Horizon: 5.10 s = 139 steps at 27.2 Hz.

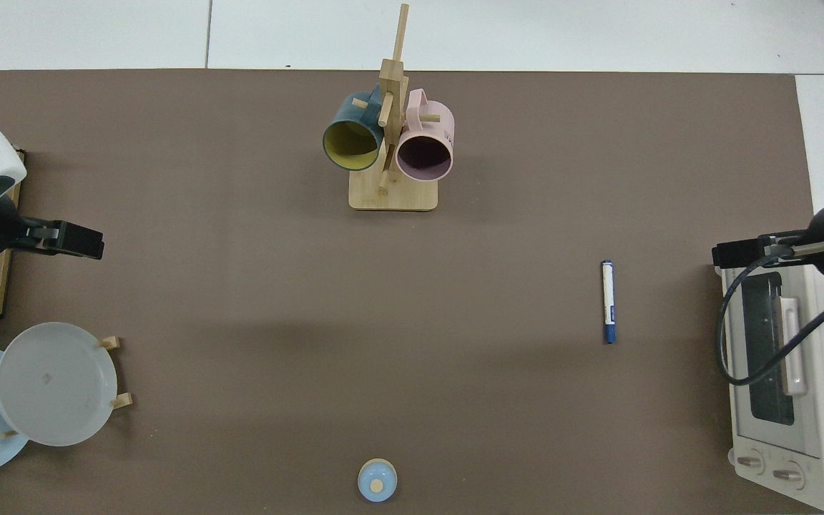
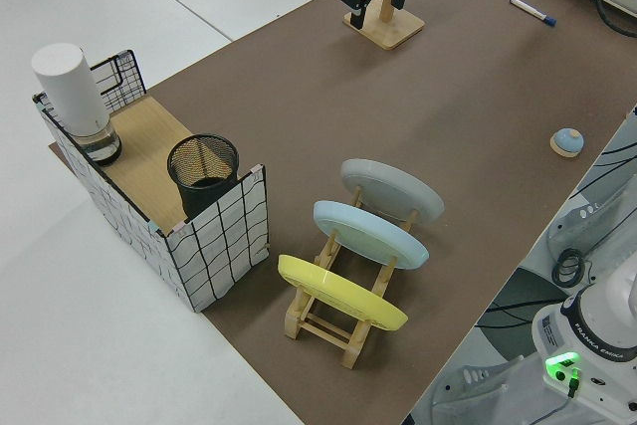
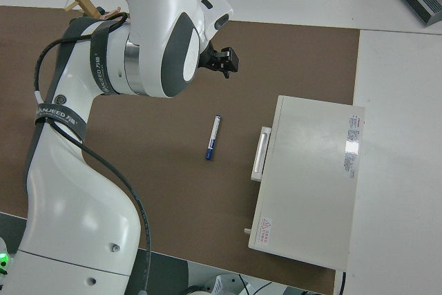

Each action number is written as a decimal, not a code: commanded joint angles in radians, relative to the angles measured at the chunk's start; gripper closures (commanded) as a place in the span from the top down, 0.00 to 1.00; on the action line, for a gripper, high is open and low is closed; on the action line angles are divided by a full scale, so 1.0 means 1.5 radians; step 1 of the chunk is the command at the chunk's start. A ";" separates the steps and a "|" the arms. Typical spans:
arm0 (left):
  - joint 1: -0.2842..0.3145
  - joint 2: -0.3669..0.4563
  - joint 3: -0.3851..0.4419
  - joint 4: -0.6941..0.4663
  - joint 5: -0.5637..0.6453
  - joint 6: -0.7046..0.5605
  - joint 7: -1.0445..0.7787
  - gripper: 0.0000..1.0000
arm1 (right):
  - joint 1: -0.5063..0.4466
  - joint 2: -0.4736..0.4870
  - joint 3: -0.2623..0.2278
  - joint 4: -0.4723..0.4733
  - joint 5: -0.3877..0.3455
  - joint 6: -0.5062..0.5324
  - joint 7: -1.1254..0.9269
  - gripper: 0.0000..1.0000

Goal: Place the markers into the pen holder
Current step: 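Reach the right gripper down toward the blue-capped marker, then close the right gripper on the marker and lift it, then carry the marker to center while the left gripper reaches toward it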

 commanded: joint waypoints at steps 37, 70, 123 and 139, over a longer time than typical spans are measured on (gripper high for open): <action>0.008 -0.007 -0.006 -0.011 0.005 -0.001 -0.002 1.00 | 0.031 0.253 0.003 -0.161 0.019 0.277 0.179 1.00; 0.010 -0.007 -0.006 -0.013 0.004 -0.004 -0.003 1.00 | 0.029 0.240 0.003 -0.174 0.062 0.201 0.200 0.32; 0.003 -0.022 -0.104 0.035 -0.031 -0.019 0.743 1.00 | 0.174 0.049 0.102 0.011 0.517 0.112 1.209 0.00; -0.003 -0.025 -0.227 0.084 0.090 -0.012 0.700 1.00 | 0.265 0.081 0.118 -0.008 0.511 0.271 1.286 0.00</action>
